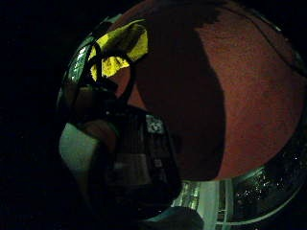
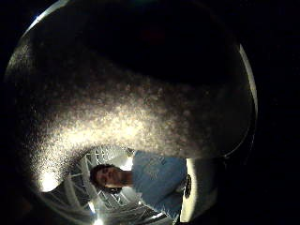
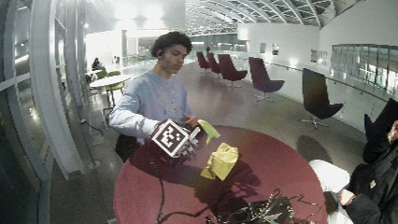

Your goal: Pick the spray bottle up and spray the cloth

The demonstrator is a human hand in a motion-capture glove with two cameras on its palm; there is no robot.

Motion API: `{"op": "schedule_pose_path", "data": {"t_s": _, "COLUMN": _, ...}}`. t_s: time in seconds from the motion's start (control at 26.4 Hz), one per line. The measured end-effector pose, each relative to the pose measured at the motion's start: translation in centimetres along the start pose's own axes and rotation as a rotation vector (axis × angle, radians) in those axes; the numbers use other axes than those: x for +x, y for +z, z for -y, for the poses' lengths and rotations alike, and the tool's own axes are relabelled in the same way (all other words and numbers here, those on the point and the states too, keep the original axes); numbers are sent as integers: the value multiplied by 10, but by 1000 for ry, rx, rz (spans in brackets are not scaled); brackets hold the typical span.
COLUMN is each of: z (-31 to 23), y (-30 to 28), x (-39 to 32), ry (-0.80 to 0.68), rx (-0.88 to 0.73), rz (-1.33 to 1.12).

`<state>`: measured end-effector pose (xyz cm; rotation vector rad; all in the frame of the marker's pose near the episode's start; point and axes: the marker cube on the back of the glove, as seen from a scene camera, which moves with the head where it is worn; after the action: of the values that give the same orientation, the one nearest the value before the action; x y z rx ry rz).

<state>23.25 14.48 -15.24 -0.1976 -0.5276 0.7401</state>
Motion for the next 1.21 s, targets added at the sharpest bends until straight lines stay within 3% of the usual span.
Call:
{"op": "schedule_pose_path", "data": {"t_s": 0.57, "z": 8, "y": 4, "x": -3, "ry": 58, "rx": 6, "rz": -30}}
{"op": "schedule_pose_path", "data": {"t_s": 0.83, "z": 6, "y": 7, "x": -8, "ry": 14, "rx": 34, "rz": -7}}
{"op": "schedule_pose_path", "data": {"t_s": 1.02, "z": 1, "y": 9, "x": -22, "ry": -94, "rx": 105, "rz": 80}}
{"op": "schedule_pose_path", "data": {"t_s": 1.21, "z": -2, "y": 29, "x": -65, "ry": -298, "rx": 195, "rz": 236}}
